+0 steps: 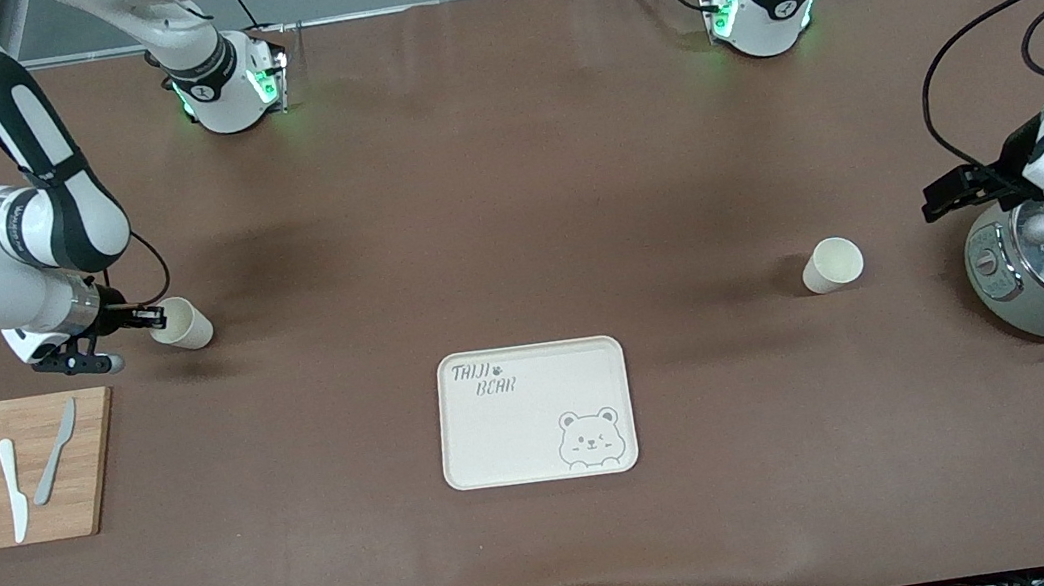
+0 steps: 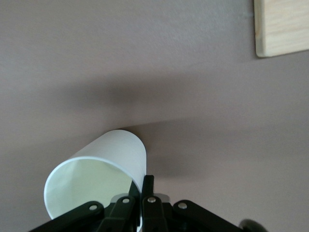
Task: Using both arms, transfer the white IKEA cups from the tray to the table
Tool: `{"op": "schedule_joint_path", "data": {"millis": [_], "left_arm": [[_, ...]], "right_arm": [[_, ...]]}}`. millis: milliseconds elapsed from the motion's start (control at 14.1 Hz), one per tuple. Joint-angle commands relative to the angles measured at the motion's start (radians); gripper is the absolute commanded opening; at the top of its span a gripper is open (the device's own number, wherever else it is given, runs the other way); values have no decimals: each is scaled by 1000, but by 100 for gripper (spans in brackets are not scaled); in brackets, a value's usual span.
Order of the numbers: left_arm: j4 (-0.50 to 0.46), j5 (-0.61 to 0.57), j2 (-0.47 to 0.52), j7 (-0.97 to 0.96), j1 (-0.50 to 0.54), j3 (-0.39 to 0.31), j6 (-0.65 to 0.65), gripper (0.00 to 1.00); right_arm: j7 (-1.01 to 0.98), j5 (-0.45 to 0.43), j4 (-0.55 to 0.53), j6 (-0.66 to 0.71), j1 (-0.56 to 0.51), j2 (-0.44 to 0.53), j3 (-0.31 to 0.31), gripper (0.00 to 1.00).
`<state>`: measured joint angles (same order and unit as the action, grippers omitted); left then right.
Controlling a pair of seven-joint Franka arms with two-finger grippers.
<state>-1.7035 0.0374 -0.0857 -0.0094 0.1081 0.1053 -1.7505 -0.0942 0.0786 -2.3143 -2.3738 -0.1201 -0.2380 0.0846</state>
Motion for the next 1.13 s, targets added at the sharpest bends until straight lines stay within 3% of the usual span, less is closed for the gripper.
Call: {"op": "schedule_joint_path", "data": {"millis": [0, 71, 141, 212, 354, 495, 778, 919, 1061], "left_arm": [[129, 18, -9, -7, 5, -2, 110, 100], [157, 15, -9, -32, 5, -3, 135, 100], [177, 15, -9, -64, 4, 1, 153, 100], [197, 10, -9, -87, 4, 2, 166, 100], [226, -13, -9, -92, -1, 5, 186, 100], [239, -20, -8, -89, -1, 7, 199, 100], [239, -20, 15, -78, -1, 8, 223, 100], [237, -20, 41, -72, -7, 22, 223, 100], [231, -28, 50, -73, -69, 4, 223, 100]], "right_arm": [[-15, -7, -4, -7, -27, -7, -17, 0], [-15, -7, -2, -2, -27, -7, -17, 16], [-15, -5, 3, 2, -27, -6, -17, 83], [-15, -7, 10, 5, -29, -4, -19, 100], [-4, -5, 70, 71, -27, -3, -19, 100], [-6, -5, 194, 238, -27, -4, -19, 100], [-13, 6, 500, 430, -21, -20, -22, 100], [-13, 3, 672, 529, -13, -72, -23, 100], [-12, -3, 829, 646, -12, -95, -23, 100]]}}
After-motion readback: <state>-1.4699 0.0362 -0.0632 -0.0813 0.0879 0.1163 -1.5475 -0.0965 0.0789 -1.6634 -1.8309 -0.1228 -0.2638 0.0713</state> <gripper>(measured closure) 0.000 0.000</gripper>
